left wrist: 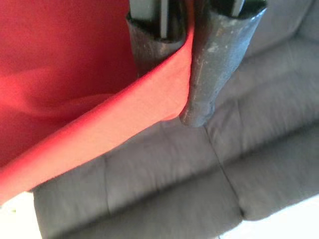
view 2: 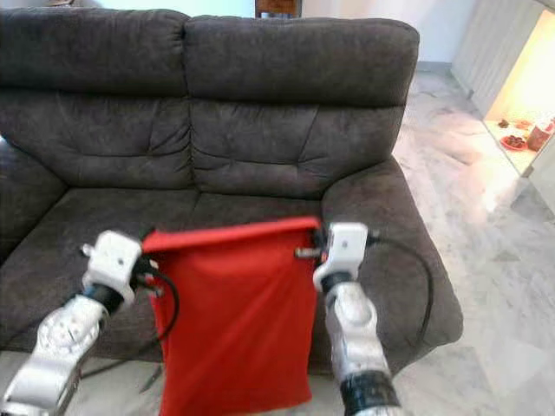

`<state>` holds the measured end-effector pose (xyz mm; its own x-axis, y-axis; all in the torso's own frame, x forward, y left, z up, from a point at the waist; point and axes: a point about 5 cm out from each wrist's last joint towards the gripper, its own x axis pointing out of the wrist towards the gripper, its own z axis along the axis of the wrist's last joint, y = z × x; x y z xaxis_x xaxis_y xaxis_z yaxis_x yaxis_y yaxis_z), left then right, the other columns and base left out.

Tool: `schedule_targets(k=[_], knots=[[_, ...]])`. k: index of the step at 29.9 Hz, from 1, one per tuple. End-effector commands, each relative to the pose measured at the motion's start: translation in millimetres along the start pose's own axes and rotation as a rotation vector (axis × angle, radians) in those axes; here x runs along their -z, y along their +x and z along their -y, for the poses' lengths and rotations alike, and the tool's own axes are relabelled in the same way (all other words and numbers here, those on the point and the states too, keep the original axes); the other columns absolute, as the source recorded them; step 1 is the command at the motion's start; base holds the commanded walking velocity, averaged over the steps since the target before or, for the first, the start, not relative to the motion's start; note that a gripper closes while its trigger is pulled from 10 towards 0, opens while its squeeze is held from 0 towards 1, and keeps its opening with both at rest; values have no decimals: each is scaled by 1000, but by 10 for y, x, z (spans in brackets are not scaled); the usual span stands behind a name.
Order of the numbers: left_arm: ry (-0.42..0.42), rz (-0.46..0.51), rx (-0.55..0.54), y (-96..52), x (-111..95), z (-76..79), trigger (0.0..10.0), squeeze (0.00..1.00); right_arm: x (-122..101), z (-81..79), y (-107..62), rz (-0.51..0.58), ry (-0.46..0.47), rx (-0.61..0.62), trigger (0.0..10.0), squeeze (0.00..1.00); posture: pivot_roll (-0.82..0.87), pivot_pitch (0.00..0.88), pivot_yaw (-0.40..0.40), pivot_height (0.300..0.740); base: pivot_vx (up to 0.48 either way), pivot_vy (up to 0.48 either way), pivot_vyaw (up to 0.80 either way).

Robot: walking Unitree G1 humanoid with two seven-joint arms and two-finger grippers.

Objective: Move the pillow to the sofa from floor

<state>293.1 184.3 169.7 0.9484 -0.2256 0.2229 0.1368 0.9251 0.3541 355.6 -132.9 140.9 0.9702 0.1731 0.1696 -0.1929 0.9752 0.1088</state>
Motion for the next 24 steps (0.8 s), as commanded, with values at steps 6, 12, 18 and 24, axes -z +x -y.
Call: schedule_targets(k=[6, 12, 18, 24], knots=[[40, 82, -131, 17, -309, -484, 10000, 0, -709, 655, 10, 289, 3, 320, 10000, 0, 157, 100, 13, 740, 41, 0, 0], [52, 78, -99, 16, -347, -451, 10000, 0, -686, 775, -16, 265, 4, 378, 10000, 0, 160, 99, 15, 740, 274, 0, -133], [21, 36, -88, -29, -249, -372, 10000, 0, -578, 652, -28, 227, 7, 337, 10000, 0, 155, 100, 17, 740, 346, 0, -800], [21, 26, -90, -49, -260, -391, 10000, 0, -576, 460, 12, 234, -21, 227, 10000, 0, 162, 100, 20, 740, 368, 0, 0]])
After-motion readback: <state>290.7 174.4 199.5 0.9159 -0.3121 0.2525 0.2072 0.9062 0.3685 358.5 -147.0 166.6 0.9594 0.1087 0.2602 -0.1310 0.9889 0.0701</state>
